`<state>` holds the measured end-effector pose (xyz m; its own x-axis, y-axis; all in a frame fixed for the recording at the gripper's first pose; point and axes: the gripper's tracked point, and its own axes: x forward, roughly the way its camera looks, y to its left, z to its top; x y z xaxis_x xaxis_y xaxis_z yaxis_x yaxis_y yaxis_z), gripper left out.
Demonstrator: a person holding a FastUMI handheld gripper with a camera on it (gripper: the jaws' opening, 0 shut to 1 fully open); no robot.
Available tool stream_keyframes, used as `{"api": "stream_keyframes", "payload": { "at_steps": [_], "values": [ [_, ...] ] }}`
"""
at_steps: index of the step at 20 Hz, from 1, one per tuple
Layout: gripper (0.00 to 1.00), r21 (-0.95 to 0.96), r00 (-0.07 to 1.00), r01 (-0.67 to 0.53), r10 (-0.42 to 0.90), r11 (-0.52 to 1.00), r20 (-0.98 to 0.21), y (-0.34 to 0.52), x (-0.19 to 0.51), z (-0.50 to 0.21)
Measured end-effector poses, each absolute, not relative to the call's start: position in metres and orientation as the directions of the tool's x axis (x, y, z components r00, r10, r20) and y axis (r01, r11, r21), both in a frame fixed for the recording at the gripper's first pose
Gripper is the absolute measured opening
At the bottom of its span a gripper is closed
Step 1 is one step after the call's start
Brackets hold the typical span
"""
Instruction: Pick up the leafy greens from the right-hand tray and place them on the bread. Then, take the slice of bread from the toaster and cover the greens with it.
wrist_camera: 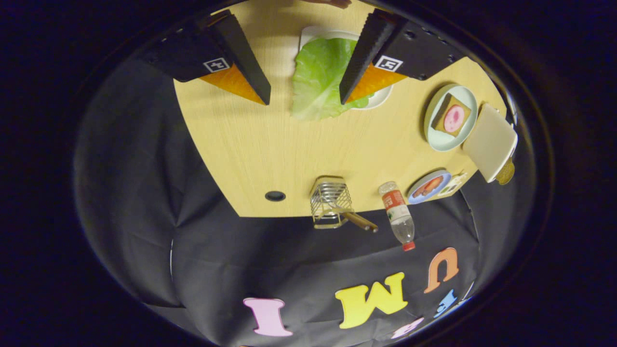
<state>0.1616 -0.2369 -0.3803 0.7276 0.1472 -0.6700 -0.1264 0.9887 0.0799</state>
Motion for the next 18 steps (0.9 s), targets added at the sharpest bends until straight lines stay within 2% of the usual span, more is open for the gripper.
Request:
{"api": "stream_keyframes", "payload": {
  "at_steps": [1, 3, 8, 9, 10, 11, 12, 18],
  "values": [
    [0.92, 0.076, 0.715, -0.128, 0.145, 0.989, -0.684, -0.235, 0.163, -0.386],
    [0.84, 0.077, 0.695, -0.124, 0.142, 0.989, -0.705, -0.234, 0.165, -0.392],
    [0.49, 0.021, 0.682, -0.123, 0.1, 0.992, -0.725, -0.229, 0.169, -0.396],
    [0.46, 0.001, 0.677, -0.107, 0.073, 0.994, -0.733, -0.232, 0.17, -0.397],
    [0.25, -0.002, 0.673, -0.101, 0.067, 0.995, -0.736, -0.23, 0.168, -0.397],
    [0.21, -0.009, 0.67, -0.1, 0.06, 0.995, -0.74, -0.229, 0.167, -0.397],
    [0.08, -0.014, 0.665, -0.099, 0.056, 0.995, -0.745, -0.228, 0.166, -0.399],
    [0.08, -0.052, 0.649, -0.088, 0.017, 0.995, -0.761, -0.225, 0.167, -0.399]
  ]
}}
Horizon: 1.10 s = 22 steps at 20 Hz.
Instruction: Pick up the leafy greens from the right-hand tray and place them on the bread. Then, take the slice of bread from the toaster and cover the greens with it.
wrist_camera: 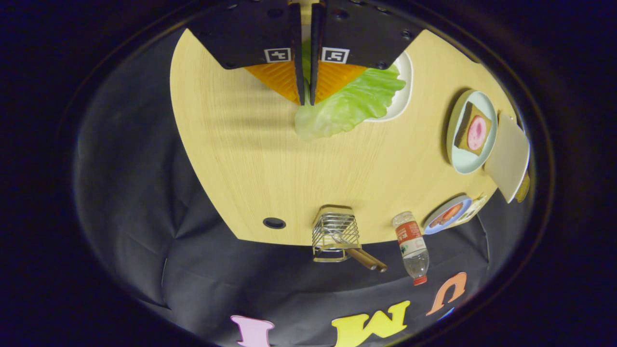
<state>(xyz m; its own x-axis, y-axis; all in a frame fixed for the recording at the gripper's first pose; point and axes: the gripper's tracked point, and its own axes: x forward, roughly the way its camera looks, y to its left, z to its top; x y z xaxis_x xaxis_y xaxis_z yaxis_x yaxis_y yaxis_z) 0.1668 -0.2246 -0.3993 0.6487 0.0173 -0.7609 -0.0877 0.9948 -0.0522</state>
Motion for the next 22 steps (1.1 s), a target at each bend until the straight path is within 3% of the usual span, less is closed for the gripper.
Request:
{"api": "stream_keyframes", "payload": {
  "at_steps": [1, 3, 6, 8, 11, 22],
  "values": [
    [0.11, -0.053, 0.647, -0.094, 0.02, 0.994, -0.762, -0.222, 0.166, -0.401],
    [0.47, -0.063, 0.651, -0.082, 0.006, 0.995, -0.759, -0.223, 0.17, -0.402],
    [0.46, -0.101, 0.639, -0.082, -0.025, 0.991, -0.769, -0.226, 0.169, -0.409],
    [0.06, -0.142, 0.641, -0.073, -0.062, 0.987, -0.765, -0.231, 0.169, -0.407],
    [0.0, -0.131, 0.675, -0.08, -0.043, 0.988, -0.736, -0.223, 0.17, -0.395],
    [0.0, -0.063, 0.77, -0.113, 0.048, 0.992, -0.636, -0.156, 0.119, -0.306]
  ]
}}
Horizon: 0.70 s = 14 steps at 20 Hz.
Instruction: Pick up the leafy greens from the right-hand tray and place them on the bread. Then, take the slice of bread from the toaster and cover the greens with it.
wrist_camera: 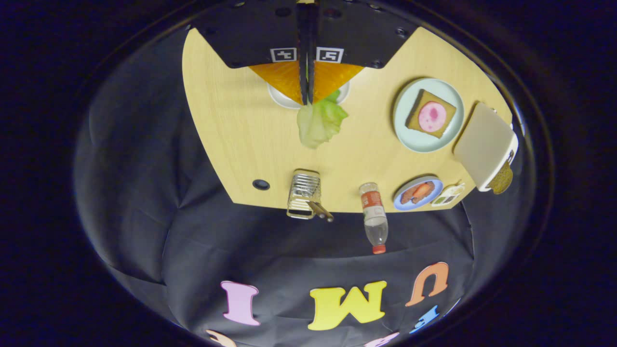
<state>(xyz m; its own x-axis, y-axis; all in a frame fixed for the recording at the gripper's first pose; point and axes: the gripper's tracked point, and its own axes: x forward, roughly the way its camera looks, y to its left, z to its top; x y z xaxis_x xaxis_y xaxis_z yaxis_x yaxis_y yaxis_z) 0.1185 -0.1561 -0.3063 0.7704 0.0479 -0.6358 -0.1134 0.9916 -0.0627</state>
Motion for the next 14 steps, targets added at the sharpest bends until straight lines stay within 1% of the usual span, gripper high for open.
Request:
{"api": "stream_keyframes", "payload": {
  "at_steps": [6, 9, 14],
  "values": [
    [0.0, -0.05, 0.795, -0.172, 0.108, 0.984, -0.597, -0.071, 0.087, -0.269],
    [0.0, -0.03, 0.781, -0.231, 0.167, 0.973, -0.602, -0.015, 0.068, -0.262],
    [0.0, -0.008, 0.727, -0.349, 0.266, 0.937, -0.633, 0.086, 0.051, -0.274]
  ]
}}
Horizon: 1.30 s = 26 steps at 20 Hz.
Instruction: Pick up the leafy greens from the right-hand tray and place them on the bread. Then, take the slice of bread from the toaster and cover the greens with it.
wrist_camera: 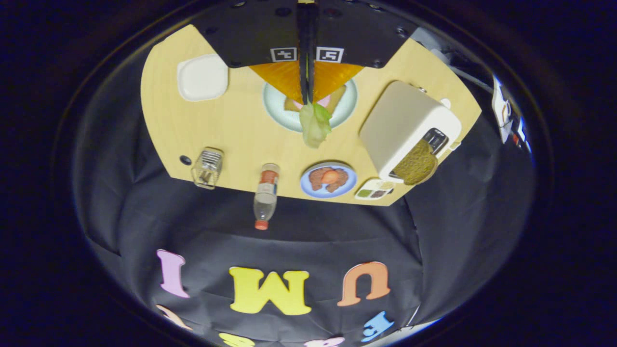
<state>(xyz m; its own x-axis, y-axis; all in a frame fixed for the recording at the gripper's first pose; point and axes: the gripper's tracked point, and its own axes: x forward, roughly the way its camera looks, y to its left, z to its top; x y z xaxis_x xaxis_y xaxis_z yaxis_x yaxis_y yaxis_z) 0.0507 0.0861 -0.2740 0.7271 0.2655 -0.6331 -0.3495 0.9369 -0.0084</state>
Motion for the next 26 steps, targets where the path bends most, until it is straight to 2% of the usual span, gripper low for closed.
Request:
{"api": "stream_keyframes", "payload": {
  "at_steps": [6, 14, 20, 21, 22, 23, 26],
  "values": [
    [0.0, 0.014, 0.662, -0.38, 0.282, 0.925, -0.694, 0.141, 0.068, -0.304],
    [0.0, -0.073, 0.618, -0.229, 0.087, 0.971, -0.782, 0.093, 0.146, -0.379],
    [0.01, -0.071, 0.595, -0.203, 0.065, 0.977, -0.801, 0.077, 0.154, -0.396],
    [0.04, -0.072, 0.6, -0.203, 0.066, 0.977, -0.797, 0.075, 0.153, -0.394],
    [0.11, -0.075, 0.608, -0.204, 0.066, 0.976, -0.791, 0.074, 0.152, -0.392],
    [0.11, -0.081, 0.617, -0.204, 0.064, 0.976, -0.784, 0.073, 0.15, -0.389],
    [0.48, -0.11, 0.655, -0.198, 0.048, 0.974, -0.754, 0.068, 0.141, -0.367]
  ]
}}
